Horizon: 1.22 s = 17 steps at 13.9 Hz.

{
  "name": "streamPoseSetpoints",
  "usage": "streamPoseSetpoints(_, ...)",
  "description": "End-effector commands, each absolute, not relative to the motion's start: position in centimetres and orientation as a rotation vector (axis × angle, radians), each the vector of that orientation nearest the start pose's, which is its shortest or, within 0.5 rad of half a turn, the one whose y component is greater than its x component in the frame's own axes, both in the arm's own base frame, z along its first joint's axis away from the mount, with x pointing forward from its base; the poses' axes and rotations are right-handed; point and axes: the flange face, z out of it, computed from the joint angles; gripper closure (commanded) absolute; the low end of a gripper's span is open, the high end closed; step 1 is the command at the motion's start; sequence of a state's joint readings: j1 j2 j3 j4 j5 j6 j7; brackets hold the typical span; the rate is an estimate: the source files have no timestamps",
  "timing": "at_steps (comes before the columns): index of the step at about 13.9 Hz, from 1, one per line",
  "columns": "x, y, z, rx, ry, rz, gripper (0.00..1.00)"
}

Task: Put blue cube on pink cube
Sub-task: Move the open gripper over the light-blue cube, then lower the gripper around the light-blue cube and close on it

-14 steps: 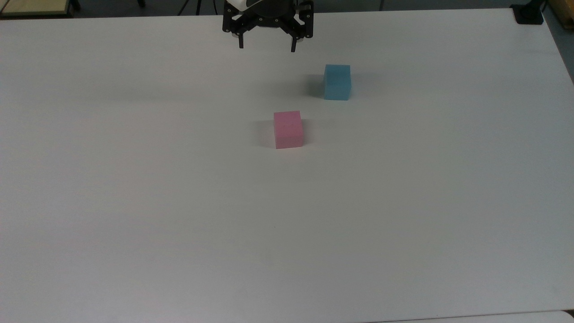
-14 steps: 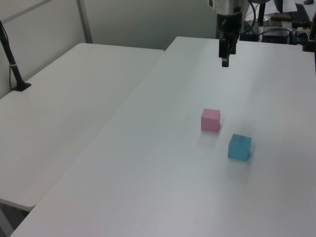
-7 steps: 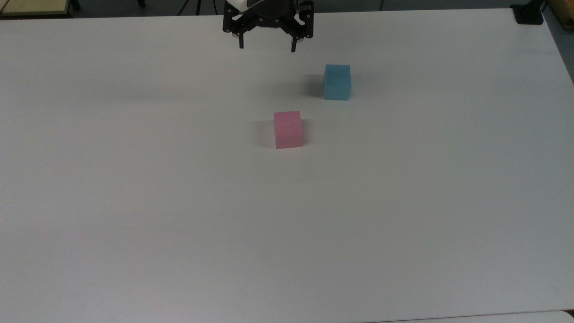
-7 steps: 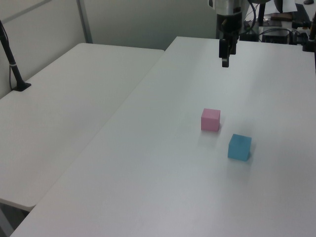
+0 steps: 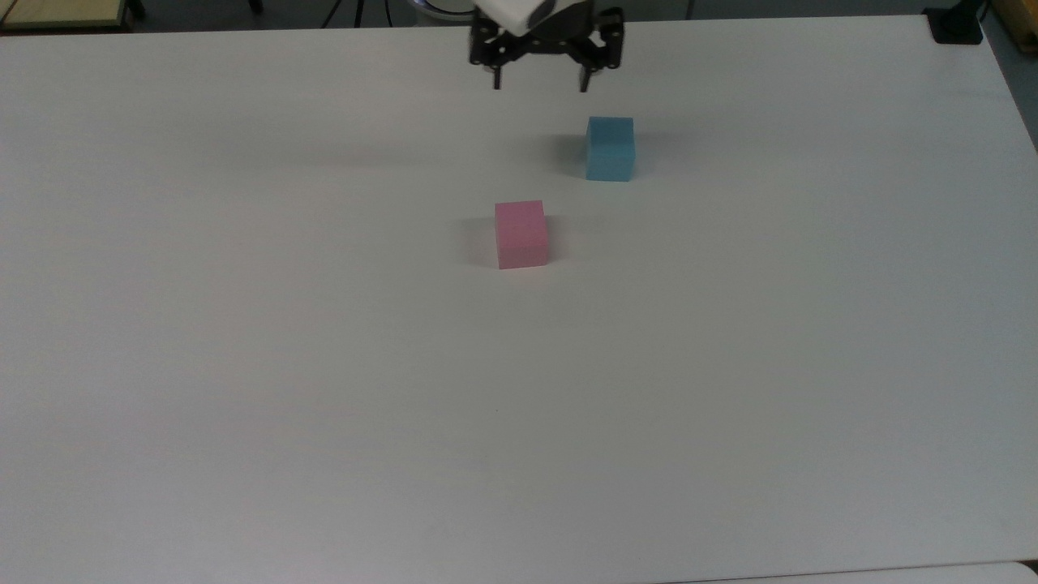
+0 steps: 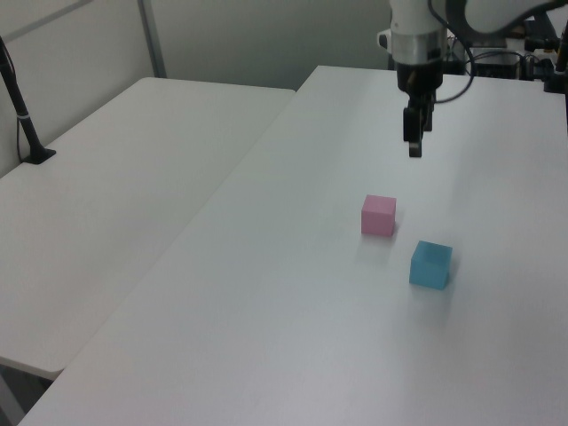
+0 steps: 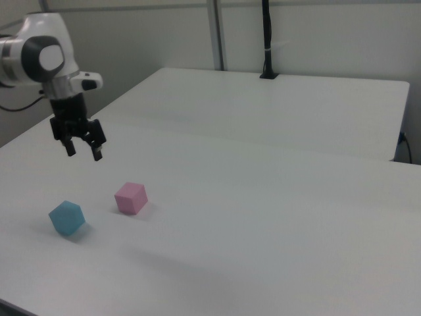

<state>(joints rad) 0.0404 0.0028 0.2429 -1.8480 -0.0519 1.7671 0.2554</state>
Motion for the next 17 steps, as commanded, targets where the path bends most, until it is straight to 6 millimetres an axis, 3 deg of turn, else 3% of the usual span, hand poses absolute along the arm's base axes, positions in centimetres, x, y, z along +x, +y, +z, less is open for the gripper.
streamPoseSetpoints(1,49.3,18.9,47.5,-3.207,-0.054,0.04,0.0)
streamPoseSetpoints(3,47.9,21.4,45.2,-3.204,-0.077,0.017,0.0)
streamPoseSetpoints(7,45.9,24.4,42.4,-3.202,-0.133,0.016,0.0)
streamPoseSetpoints(10,46.0,26.1,39.5,-3.179,-0.1,0.051,0.0)
streamPoseSetpoints(14,46.9,26.6,36.1,-3.166,-0.091,0.089,0.0)
streamPoseSetpoints(17,47.1,26.3,35.4,-3.168,-0.09,0.099,0.0)
